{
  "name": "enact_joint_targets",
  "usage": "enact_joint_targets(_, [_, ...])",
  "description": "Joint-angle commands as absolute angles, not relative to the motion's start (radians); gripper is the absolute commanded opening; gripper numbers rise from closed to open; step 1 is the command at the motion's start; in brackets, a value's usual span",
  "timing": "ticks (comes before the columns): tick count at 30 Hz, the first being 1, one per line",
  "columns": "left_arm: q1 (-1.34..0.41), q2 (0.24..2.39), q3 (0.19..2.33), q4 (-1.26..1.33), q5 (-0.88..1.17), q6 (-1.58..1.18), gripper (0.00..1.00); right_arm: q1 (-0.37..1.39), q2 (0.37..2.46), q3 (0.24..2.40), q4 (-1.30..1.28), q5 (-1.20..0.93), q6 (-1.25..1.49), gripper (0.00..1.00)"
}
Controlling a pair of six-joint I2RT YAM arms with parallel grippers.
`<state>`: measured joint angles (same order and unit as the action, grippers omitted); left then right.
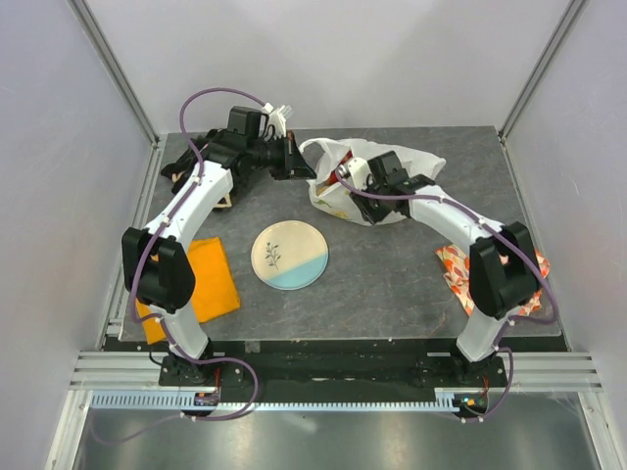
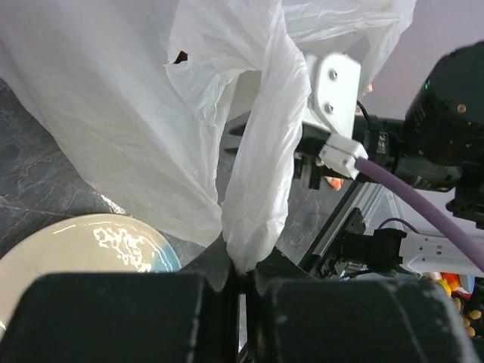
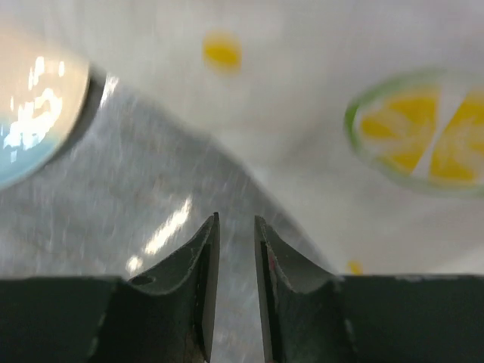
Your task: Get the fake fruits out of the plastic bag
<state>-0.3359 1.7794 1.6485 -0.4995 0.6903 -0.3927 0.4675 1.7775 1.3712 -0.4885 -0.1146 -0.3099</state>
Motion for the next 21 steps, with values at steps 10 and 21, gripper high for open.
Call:
enact_joint_targets(10, [-0.334,1.775,1.614,-0.480,0.689,-0.419,0.02,0.474,1.621,1.485,-0.494,-0.229,-0.285,0.27])
enact_joint_targets(21, [-0.333,1.752,1.614,-0.488,0.666,-0.394,0.02,0.491,1.966,1.770,-0.440,-0.164,-0.264,0.09])
